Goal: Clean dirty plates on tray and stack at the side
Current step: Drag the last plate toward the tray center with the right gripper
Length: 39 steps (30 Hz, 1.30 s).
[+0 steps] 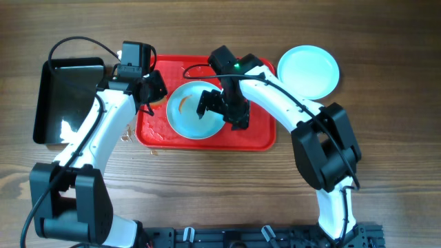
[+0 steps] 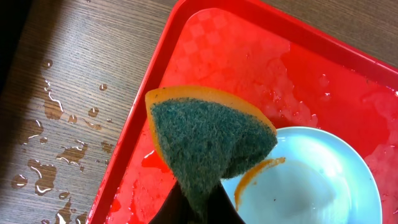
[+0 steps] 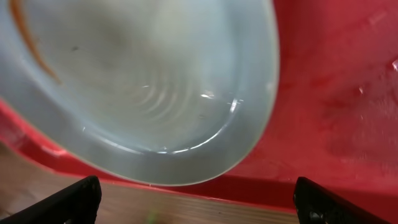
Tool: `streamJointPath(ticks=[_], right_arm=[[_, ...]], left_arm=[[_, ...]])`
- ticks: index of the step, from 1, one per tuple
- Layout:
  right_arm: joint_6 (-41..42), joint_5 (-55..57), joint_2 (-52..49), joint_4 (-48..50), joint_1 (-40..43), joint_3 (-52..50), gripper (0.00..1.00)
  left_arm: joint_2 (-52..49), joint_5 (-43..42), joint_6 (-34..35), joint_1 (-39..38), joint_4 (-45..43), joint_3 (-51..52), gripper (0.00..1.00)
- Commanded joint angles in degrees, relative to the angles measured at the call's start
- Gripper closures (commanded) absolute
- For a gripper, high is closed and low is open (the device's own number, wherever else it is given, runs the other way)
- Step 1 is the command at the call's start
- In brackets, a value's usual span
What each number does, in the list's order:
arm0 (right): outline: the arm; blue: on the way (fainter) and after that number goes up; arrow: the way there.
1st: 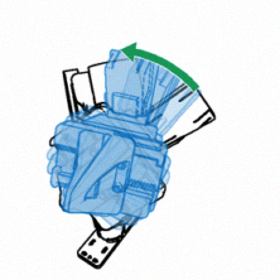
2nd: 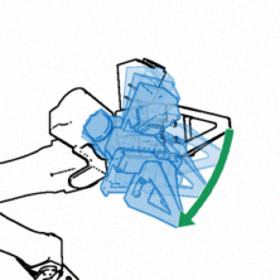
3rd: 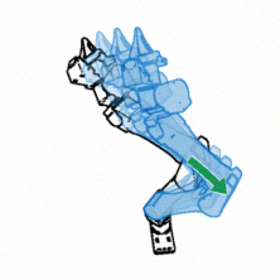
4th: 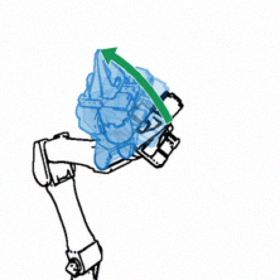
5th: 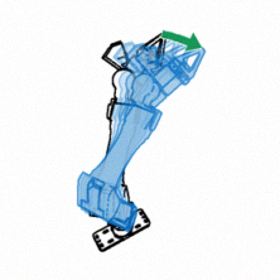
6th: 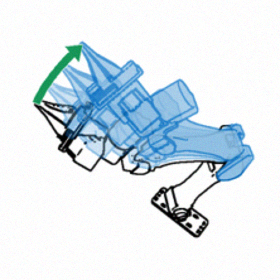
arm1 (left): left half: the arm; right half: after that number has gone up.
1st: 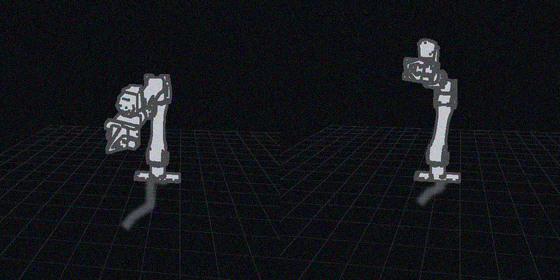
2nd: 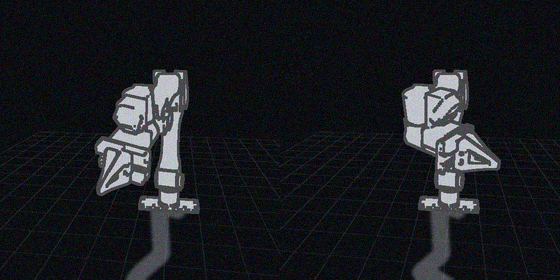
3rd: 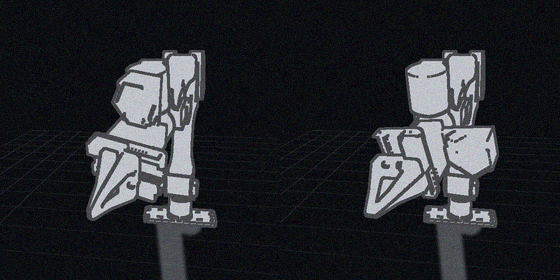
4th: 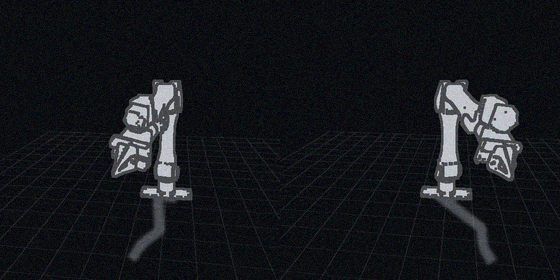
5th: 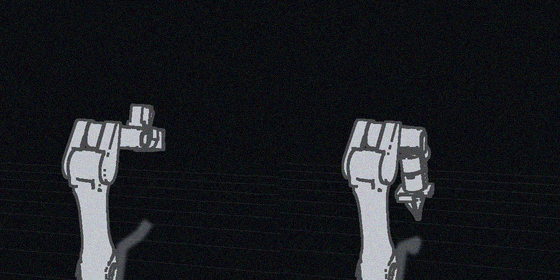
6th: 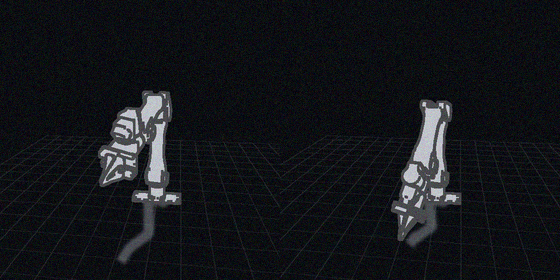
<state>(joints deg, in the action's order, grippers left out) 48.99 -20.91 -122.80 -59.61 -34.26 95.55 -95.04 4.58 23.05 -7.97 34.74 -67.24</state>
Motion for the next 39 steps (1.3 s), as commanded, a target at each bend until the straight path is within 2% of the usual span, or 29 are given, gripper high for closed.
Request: streamJointPath(ticks=[1,3,4,7,9,16,20,23,27,30,35,39], right_arm=[[11.8,4.7,-0.6,-0.2,-0.9,-2.0,0.03],[14.9,5.5,-0.6,0.5,-0.9,-3.0,0.11],[15.6,5.6,-0.6,1.1,-0.9,-3.4,0.2],[15.6,5.9,-0.6,5.7,-0.9,-5.0,0.34],[15.7,7.1,-0.6,7.9,-0.9,-6.2,0.46],[15.7,11.0,-0.6,9.9,-0.9,-9.6,0.5],[15.1,12.6,-0.6,10.8,-0.9,-9.9,0.61],[10.6,13.5,-0.6,13.3,-0.9,-9.9,0.77],[7.0,16.6,-0.6,14.3,-0.9,-9.9,0.88],[0.5,19.0,-0.6,15.8,-0.9,-9.9,0.89],[-19.6,19.8,-0.6,22.0,-0.9,-9.9,0.94],[-23.9,23.6,-0.6,23.9,-0.9,-9.9,0.94]], left_arm=[[-0.6,-0.3,0.3,0.0,-0.2,0.6,0.96],[-0.6,-0.3,0.3,0.0,-0.2,0.6,0.96],[-0.6,-0.3,0.3,0.0,-0.2,0.6,0.96],[-0.6,-0.3,0.3,0.0,-0.2,0.6,0.96],[-0.6,-0.3,0.3,0.0,-0.2,0.6,0.96],[-0.6,-0.3,0.3,0.0,-0.2,0.6,0.96],[-0.6,-0.3,0.3,0.0,-0.2,0.6,0.96],[-0.6,-0.3,0.3,0.0,-0.2,0.6,0.96],[-0.6,-0.3,0.3,0.0,-0.2,0.6,0.96],[-0.6,-0.6,0.3,0.0,-0.2,0.6,0.96],[-0.6,-4.0,0.3,0.0,-0.3,0.6,0.96],[-0.6,-6.4,0.3,0.0,-0.4,0.6,0.96]])
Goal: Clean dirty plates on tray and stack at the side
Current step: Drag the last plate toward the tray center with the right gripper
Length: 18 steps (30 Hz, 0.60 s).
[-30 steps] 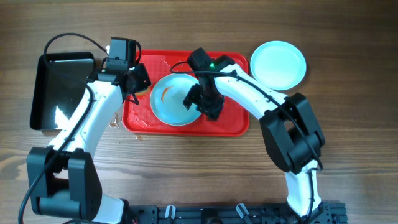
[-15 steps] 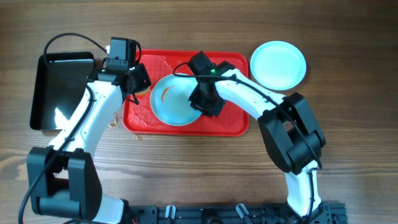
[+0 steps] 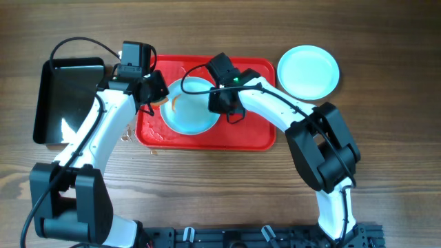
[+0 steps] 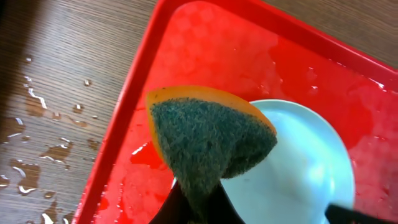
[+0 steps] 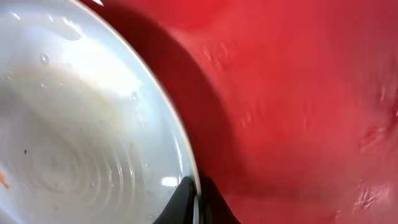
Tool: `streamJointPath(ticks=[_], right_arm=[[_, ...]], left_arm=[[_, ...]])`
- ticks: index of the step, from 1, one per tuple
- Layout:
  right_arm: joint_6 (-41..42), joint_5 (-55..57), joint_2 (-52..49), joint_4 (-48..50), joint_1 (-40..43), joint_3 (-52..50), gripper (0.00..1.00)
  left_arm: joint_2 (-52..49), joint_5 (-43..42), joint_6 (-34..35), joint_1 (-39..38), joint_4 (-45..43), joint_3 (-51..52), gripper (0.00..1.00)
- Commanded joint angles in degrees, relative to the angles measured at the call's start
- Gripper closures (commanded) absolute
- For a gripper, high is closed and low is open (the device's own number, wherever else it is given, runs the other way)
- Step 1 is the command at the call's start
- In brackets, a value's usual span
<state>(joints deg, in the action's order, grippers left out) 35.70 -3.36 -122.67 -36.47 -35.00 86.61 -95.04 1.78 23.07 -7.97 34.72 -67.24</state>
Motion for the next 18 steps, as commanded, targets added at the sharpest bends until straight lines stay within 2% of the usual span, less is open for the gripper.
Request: streamJointPath(ticks=[1,6,11,13,18], right_arm=[[-11.8,6.7,-0.8,1.1,-0.2,-1.0,0.94],[-19.3,8.1,-0.8,2.0,-0.1,-1.0,0.96],[-19.0,7.1,-0.8,2.8,0.8,-1.0,0.95],[-18.9,4.3,-0.8,2.8,1.1,-1.0,0.71],[-15.3,-3.1,-0.8,2.0,1.4,-1.0,0.67]], left_arm=[[-0.6,-4.6,0.3,0.0,-0.3,0.6,0.96],[-0.7,-6.5,0.1,-0.1,-0.2,0.6,0.96],[-0.7,-6.5,0.1,-0.1,-0.1,0.6,0.96],[-0.7,-7.1,0.1,-0.1,0.0,0.6,0.96],[-0.7,-7.3,0.1,-0.1,0.1,0.6,0.96]])
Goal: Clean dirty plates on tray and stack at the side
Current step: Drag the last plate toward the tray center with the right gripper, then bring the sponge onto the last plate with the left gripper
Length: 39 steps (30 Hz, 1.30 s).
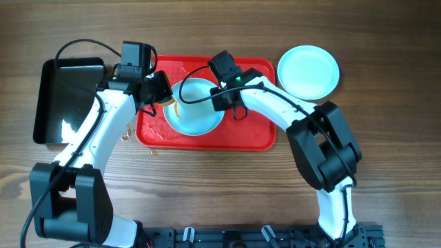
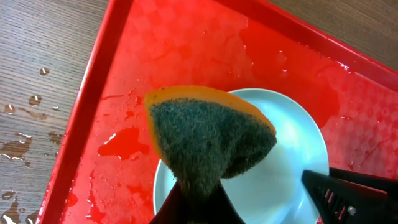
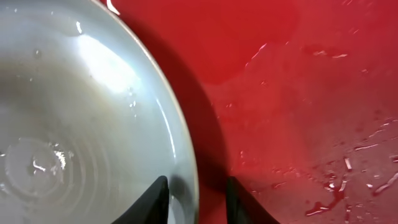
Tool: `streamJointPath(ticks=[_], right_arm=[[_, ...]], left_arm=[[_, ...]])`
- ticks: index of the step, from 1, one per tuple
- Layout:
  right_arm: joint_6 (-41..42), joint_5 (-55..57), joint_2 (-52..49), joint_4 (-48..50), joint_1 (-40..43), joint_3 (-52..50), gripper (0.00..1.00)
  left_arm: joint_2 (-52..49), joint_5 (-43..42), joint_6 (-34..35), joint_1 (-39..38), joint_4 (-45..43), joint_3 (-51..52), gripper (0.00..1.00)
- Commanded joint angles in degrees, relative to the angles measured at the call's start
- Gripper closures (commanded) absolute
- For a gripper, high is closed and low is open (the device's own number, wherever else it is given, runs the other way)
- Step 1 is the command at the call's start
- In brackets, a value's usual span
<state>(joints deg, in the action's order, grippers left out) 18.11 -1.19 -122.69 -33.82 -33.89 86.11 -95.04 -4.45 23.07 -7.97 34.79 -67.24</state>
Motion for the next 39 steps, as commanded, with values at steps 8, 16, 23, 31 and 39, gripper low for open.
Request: streamJointPath(ticks=[8,16,23,31,39], right_arm=[[4.9,-6.1,-0.7,-3.0,0.2,-0.5,0.96],[5.0,-6.1,-0.7,-2.1,0.2,-0.5,0.96],[9.4,-5.7,-0.7,-1.5,0.2,-0.5,0.96],[15.5,-1.8,-0.7,-0.5,0.9,-0.5,0.96],[11.7,-1.9,-0.7,-0.2,1.1,-0.5,0.96]], left_arm=[[-0.7,-3.7,-0.3,-1.2,0.2,0.9,0.96],[-0.8,-3.9,-0.3,-4.2,-6.1,7.5,0.96],[-0.8,-4.1,1.9,-8.3,-10.6,12.0,0.96],[-1.3,-3.8,1.9,-9.9,-13.9,12.9,0.96],[-6.3,-3.0,1.9,-9.9,-18.1,12.9,0.96]])
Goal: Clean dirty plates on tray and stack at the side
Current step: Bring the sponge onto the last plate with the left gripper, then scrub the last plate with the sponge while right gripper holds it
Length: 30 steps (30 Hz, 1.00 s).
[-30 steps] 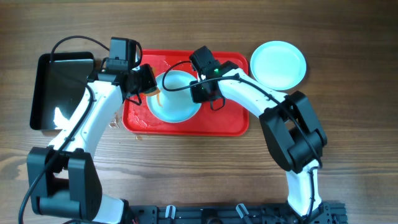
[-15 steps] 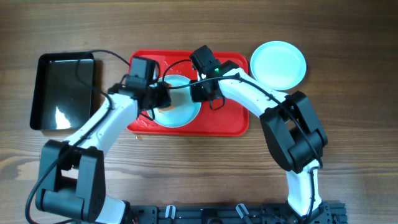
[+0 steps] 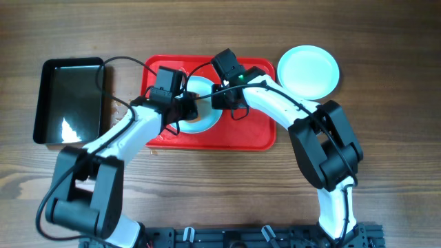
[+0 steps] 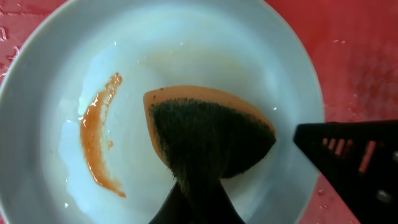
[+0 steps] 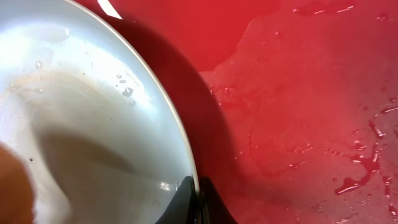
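A pale blue dirty plate (image 3: 209,118) lies on the red tray (image 3: 248,131). An orange sauce smear (image 4: 93,149) curves across the plate's left inside. My left gripper (image 4: 196,205) is shut on an orange sponge with a dark green scouring face (image 4: 211,137). The sponge sits low over the middle of the plate (image 4: 186,50), and whether it touches is unclear. My right gripper (image 5: 196,199) is shut on the plate's right rim (image 5: 180,137). One of its black fingers (image 4: 348,155) shows in the left wrist view.
A clean pale blue plate (image 3: 309,71) sits on the wooden table right of the tray. A black bin (image 3: 69,101) stands at the left. Water wets the tray floor (image 5: 298,93). The left arm's cable (image 3: 114,65) arches over the gap between bin and tray.
My left gripper has moved right from the tray's left edge, and the sponge is now low over the plate's middle. My right gripper, then apart astride the rim, is now shut on it.
At first my right gripper was open over the plate's near side and my left held the sponge at the tray's left edge. Then the right was shut on the plate's right rim, then apart astride it. Now it grips the rim again, with the sponge over the plate.
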Tool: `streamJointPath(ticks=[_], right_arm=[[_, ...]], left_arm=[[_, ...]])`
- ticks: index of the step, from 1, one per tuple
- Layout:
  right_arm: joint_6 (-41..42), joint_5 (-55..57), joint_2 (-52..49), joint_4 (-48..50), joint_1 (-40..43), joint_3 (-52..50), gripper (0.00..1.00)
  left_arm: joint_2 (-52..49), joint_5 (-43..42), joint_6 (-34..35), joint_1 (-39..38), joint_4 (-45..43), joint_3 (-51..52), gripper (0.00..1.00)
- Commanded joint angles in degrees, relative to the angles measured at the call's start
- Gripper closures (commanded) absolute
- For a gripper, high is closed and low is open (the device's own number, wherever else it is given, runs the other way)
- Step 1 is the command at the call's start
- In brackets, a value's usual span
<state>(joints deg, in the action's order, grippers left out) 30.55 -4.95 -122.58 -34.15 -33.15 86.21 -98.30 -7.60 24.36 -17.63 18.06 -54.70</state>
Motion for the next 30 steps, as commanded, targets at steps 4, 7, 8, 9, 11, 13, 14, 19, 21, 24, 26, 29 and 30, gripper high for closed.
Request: streamJointPath(ticks=[4,7,8,9,11,13,14,19,21,24,26,29,30], right_arm=[[-0.6,1.9,-0.9,0.1,0.3,-0.6,0.96],[-0.6,1.9,-0.9,0.1,0.3,-0.6,0.96],[-0.6,1.9,-0.9,0.0,0.3,-0.6,0.96],[-0.7,1.9,-0.9,0.0,0.3,-0.6,0.96],[-0.8,1.9,-0.9,-0.2,0.3,-0.6,0.96],[-0.8,1.9,-0.9,-0.5,0.3,-0.6,0.96],[-0.8,1.9,-0.9,-0.4,0.3,-0.6,0.96],[-1.1,2.0,-0.9,-0.7,0.3,-0.6,0.96],[-1.7,1.9,-0.9,-0.9,0.3,-0.6,0.96],[-1.9,1.9,-0.9,-1.2,0.3,-0.6,0.96],[-1.9,1.9,-0.9,-1.3,0.3,-0.6,0.96],[-1.9,1.9,-0.9,-1.2,0.3,-0.6,0.96],[-1.9,1.9,-0.9,-1.2,0.3,-0.6,0.96]], left_arm=[[-5.3,0.2,0.6,-0.3,-2.4,0.4,0.96],[-7.1,2.8,0.5,-0.3,-2.6,0.4,0.96],[-7.7,4.9,0.5,-0.3,-2.3,0.4,0.96],[-8.0,6.7,0.5,-0.3,-2.0,0.4,0.96],[-8.7,13.2,0.5,-0.2,-1.0,0.4,0.96],[-8.7,18.5,0.5,0.0,-0.4,0.4,0.96],[-8.7,21.7,0.5,0.1,-0.3,0.4,0.96],[-7.0,31.1,0.5,0.3,-0.7,0.0,0.96],[-5.8,35.1,0.5,0.3,-0.7,-0.5,0.96],[-2.9,39.0,0.1,0.3,-0.7,-1.3,0.96],[-0.8,38.6,0.1,0.3,-0.9,-1.3,0.96],[1.6,33.6,0.1,0.3,-0.7,-1.2,0.96],[2.0,28.7,0.1,0.3,-0.7,-1.2,0.96]])
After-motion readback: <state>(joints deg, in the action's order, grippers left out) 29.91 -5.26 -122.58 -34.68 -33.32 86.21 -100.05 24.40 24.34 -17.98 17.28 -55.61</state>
